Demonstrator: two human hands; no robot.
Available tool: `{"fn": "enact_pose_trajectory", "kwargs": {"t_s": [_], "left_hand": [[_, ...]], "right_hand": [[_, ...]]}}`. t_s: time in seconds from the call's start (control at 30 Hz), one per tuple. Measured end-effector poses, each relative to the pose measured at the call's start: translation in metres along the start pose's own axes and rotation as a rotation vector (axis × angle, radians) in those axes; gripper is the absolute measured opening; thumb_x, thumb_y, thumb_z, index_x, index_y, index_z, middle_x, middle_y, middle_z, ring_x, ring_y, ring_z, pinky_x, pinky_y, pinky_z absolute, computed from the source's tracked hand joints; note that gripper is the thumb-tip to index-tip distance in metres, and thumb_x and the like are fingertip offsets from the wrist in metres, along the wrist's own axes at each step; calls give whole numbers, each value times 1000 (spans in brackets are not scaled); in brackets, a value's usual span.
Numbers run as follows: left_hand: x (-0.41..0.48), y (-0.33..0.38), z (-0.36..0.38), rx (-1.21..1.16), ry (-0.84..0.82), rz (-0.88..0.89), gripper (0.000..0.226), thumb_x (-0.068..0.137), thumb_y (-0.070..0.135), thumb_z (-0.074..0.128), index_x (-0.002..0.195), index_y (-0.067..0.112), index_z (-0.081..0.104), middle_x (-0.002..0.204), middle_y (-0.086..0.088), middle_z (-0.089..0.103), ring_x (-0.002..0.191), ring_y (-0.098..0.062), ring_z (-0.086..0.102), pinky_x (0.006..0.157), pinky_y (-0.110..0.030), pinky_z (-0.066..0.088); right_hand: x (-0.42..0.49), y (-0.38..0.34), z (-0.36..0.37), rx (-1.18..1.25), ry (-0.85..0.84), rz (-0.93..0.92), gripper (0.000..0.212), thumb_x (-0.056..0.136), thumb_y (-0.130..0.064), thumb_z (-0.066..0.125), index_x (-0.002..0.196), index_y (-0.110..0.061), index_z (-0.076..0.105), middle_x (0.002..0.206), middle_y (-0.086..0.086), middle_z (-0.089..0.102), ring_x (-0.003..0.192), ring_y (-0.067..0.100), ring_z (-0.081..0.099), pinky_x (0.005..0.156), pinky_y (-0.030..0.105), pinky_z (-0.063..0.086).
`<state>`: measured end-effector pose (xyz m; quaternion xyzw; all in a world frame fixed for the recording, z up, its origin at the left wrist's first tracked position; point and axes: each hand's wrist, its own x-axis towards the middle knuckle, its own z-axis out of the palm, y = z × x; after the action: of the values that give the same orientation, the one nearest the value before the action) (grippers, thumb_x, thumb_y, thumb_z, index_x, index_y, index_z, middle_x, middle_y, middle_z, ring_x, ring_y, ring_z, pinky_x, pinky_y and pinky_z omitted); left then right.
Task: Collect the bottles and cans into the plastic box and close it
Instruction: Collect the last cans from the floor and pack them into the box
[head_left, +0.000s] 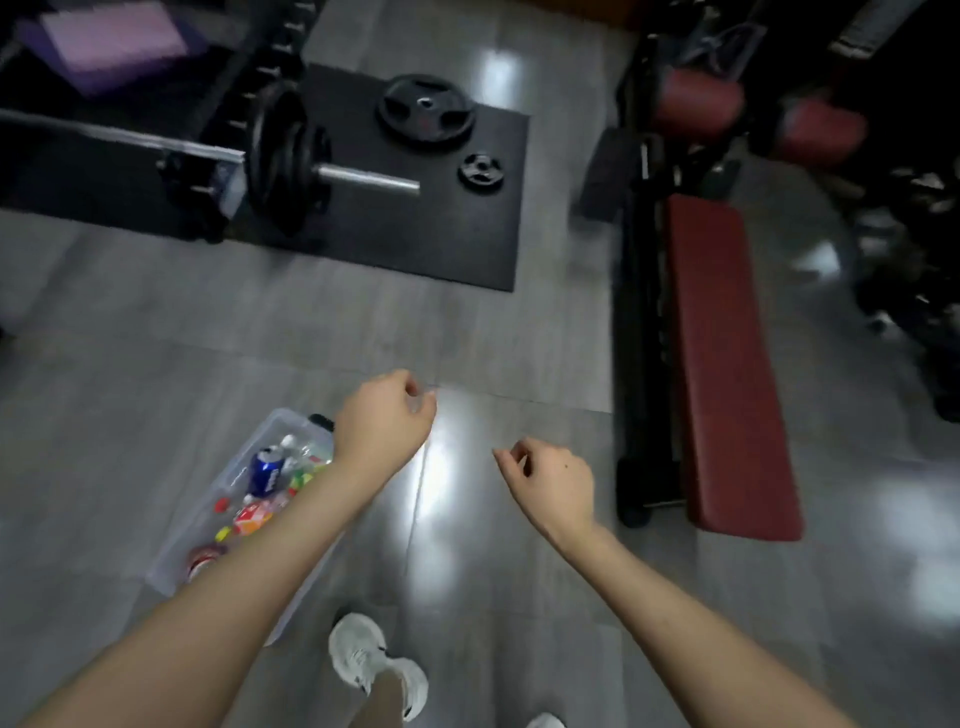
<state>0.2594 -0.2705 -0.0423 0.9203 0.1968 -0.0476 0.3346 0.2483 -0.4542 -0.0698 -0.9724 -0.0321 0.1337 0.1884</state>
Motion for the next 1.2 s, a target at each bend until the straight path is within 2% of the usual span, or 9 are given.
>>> {"fn": "enact_pose_trajectory", "kwargs": {"t_s": [0.13,0.27,0.33,0.4,0.53,0.73,0.93,1.07,1.2], "left_hand": [[-42,129,35,-42,13,214,22,85,31,57,91,10,64,84,-8,69,88,-30,64,70,-32,45],[-97,241,93,-65,-6,355,23,86,33,56,89,11,63,67,5,57,83,-28,63,67,-30,43],[-121,290,123,-85,-28,397,24,86,35,56,89,12,63,61,11,51,77,-24,60,65,-27,39],[-140,335,153,-90,-57,447,25,86,36,55,89,13,63,64,9,55,75,-21,58,65,-27,39],[-160,414,207,-53,-120,544,26,87,39,53,88,16,63,74,4,61,76,-18,59,64,-27,40],[-137,522,298,-14,-162,602,26,86,38,56,89,14,65,76,3,63,85,-24,64,71,-31,48],[-75,633,412,30,-223,570,29,84,40,56,95,14,65,87,-5,71,92,-28,64,73,-33,48],[-32,686,491,74,-269,479,30,85,41,54,98,15,64,90,-6,71,94,-28,64,72,-31,46],[20,727,574,126,-296,389,32,86,40,53,98,13,63,90,-9,72,94,-31,64,74,-34,50]], "right_hand": [[-50,106,-83,47,149,129,36,91,-48,49,79,-17,62,79,5,71,82,25,65,64,32,38],[-115,233,-149,58,245,286,40,91,-49,49,63,-21,44,64,-1,60,77,24,65,59,31,33],[-143,295,-173,39,290,374,42,90,-50,50,64,-18,50,66,0,63,78,26,66,60,32,37],[-161,351,-192,25,320,459,43,90,-52,49,76,-14,62,76,4,71,82,27,67,67,33,46],[-172,446,-227,45,353,598,43,90,-52,48,82,-15,66,84,7,73,90,29,67,70,32,46],[-126,559,-274,72,331,697,42,91,-51,46,83,-16,67,91,7,72,95,30,66,75,32,48],[-31,665,-322,115,281,756,38,90,-52,47,85,-20,66,93,6,73,96,28,66,75,30,48],[37,733,-345,209,255,739,36,89,-48,52,77,-15,62,83,6,71,87,27,66,70,31,48],[117,810,-350,270,133,701,32,88,-48,54,73,-19,53,74,3,65,84,27,66,71,31,47]]}}
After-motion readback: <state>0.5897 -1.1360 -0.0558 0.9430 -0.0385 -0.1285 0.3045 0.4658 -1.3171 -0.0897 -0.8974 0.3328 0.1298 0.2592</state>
